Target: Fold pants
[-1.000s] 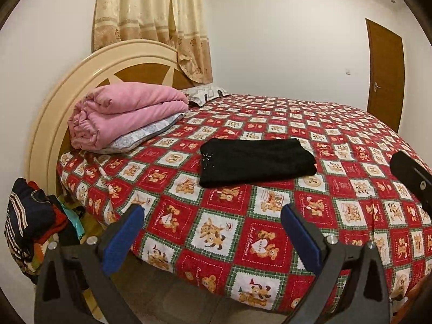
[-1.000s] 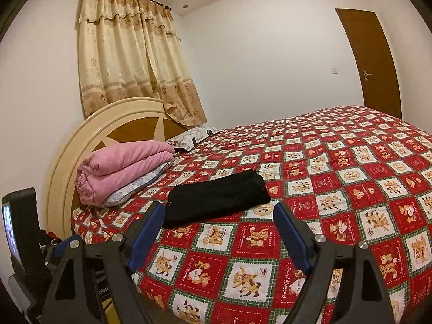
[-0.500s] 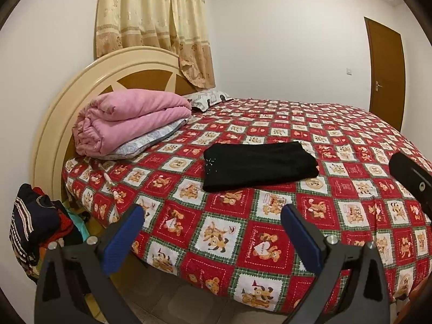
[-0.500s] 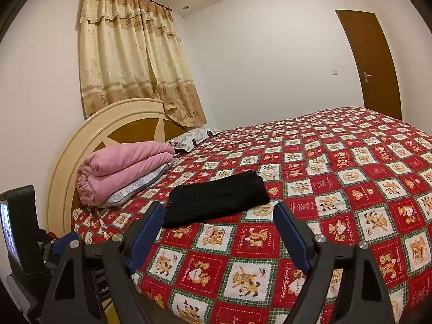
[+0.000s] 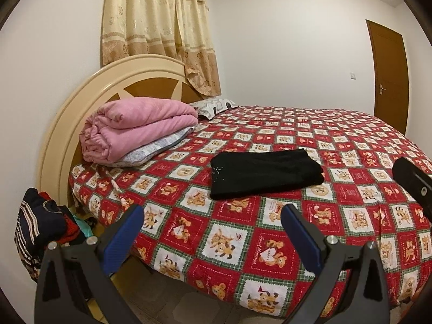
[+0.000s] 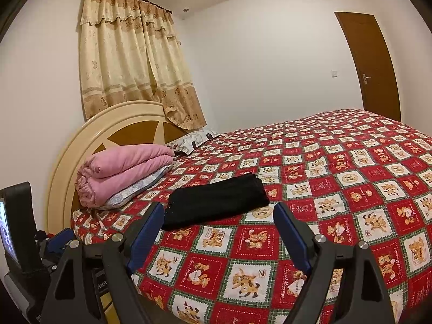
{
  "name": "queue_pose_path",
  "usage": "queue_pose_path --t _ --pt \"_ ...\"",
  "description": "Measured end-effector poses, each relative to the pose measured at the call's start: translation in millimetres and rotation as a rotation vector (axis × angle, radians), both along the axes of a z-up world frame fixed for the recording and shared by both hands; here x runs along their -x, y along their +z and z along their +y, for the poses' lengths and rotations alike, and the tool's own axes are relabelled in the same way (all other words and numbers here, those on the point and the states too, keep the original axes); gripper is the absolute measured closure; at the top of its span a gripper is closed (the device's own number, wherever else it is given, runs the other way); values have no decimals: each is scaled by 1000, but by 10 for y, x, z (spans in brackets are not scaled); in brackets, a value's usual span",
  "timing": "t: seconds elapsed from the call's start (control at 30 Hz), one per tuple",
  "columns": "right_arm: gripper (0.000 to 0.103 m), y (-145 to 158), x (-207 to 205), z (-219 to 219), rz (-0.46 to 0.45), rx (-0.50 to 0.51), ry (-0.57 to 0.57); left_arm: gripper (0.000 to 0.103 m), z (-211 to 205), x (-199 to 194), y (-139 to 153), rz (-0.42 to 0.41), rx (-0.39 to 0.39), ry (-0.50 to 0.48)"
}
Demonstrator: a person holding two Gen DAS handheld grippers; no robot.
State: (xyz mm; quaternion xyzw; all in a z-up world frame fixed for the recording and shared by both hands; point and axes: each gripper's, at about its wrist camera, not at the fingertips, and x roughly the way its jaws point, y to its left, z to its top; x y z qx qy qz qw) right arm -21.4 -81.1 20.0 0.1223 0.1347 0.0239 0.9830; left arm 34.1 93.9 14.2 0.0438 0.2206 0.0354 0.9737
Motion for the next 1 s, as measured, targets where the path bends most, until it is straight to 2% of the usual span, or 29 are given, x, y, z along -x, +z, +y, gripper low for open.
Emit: queue_pose_path --t 0.67,0.87,1.0 --pt "19 7 26 -7 -11 -6 -13 0 -15 -11 66 -11 3 -11" --pt "18 5 27 -23 -9 -8 -22 0 -17 -19 81 -28 -32 52" --pt "18 1 33 -26 -6 -8 -25 0 21 -6 71 -30 -5 42"
